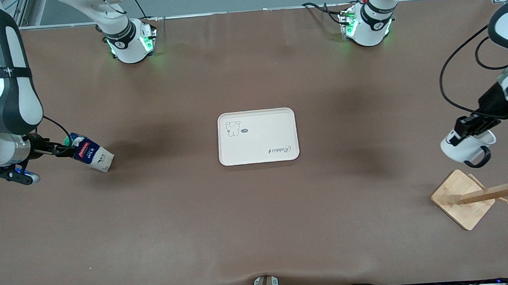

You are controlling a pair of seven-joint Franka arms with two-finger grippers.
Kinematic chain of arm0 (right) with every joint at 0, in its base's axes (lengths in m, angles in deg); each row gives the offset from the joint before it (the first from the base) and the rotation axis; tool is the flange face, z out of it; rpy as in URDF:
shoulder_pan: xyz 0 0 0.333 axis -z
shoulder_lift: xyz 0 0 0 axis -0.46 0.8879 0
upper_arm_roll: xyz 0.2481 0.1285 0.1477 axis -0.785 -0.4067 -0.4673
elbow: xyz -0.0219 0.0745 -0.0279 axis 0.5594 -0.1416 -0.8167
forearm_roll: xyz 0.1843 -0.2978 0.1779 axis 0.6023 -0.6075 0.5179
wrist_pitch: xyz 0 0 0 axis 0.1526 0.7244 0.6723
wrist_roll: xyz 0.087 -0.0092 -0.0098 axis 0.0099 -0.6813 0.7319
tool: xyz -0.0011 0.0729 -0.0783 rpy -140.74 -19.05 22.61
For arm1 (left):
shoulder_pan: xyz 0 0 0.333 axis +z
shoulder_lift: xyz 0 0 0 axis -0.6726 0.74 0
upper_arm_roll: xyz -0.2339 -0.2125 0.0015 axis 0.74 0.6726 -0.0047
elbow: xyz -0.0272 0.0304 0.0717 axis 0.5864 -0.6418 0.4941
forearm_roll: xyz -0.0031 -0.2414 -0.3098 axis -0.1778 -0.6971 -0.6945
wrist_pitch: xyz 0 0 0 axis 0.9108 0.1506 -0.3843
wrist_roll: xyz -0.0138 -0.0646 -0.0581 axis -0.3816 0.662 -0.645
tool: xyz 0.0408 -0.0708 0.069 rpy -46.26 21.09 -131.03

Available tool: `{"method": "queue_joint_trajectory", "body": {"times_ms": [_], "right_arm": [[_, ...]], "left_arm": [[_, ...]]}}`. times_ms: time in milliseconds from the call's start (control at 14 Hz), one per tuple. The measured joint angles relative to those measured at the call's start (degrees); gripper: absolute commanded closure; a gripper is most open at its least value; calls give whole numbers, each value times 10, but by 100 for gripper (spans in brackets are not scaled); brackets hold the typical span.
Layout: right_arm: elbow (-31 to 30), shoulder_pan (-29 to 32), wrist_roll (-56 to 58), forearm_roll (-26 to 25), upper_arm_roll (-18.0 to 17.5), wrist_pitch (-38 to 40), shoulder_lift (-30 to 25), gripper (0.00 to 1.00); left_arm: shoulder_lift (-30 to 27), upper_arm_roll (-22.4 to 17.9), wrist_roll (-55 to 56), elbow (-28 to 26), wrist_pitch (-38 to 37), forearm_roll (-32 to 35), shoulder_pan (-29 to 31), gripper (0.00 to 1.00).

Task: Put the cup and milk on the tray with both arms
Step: 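Lift the mug off the stand while the right gripper lifts the carton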

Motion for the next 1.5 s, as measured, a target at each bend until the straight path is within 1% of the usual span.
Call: {"method": "queue_joint_trajectory", "body": {"times_ms": [143,286,429,500,643,714,786,857,929,1000,1071,1286,1500], "right_arm": [[-8,0,0,4,-2,0,-5,0],[-28,-1,0,5,-2,-15,-11,0],[-60,-1,-1,5,-2,-61,-18,0],[-78,0,-1,5,-2,-83,-22,0],[-103,0,-1,5,-2,-106,-29,0],[-114,-1,-1,5,-2,-112,-33,0],[-123,-1,-1,5,-2,-117,-37,22],[-129,-1,-1,5,-3,-123,-39,29],[-132,-1,-1,5,-3,-126,-41,50],[-133,-1,-1,5,-3,-127,-43,76],[-133,-1,-1,5,-3,-127,-44,100],[-133,-1,-1,5,-4,-127,-51,100],[-132,-1,-1,5,-6,-129,-56,100]], "left_arm": [[5,25,29,12,-24,54,-2,100],[23,37,43,35,-70,102,-6,100],[49,41,52,77,-120,151,-19,100],[63,42,67,108,-155,171,-32,100],[83,44,87,163,-232,188,-51,100],[88,44,89,179,-259,190,-51,100],[90,43,90,188,-283,191,-49,100],[91,42,94,194,-309,191,-47,100],[91,41,111,197,-328,191,-46,100],[92,41,129,197,-339,191,-45,100],[92,42,141,198,-343,191,-46,100],[96,46,178,198,-345,191,-68,100],[112,48,259,200,-345,191,-121,100]]}}
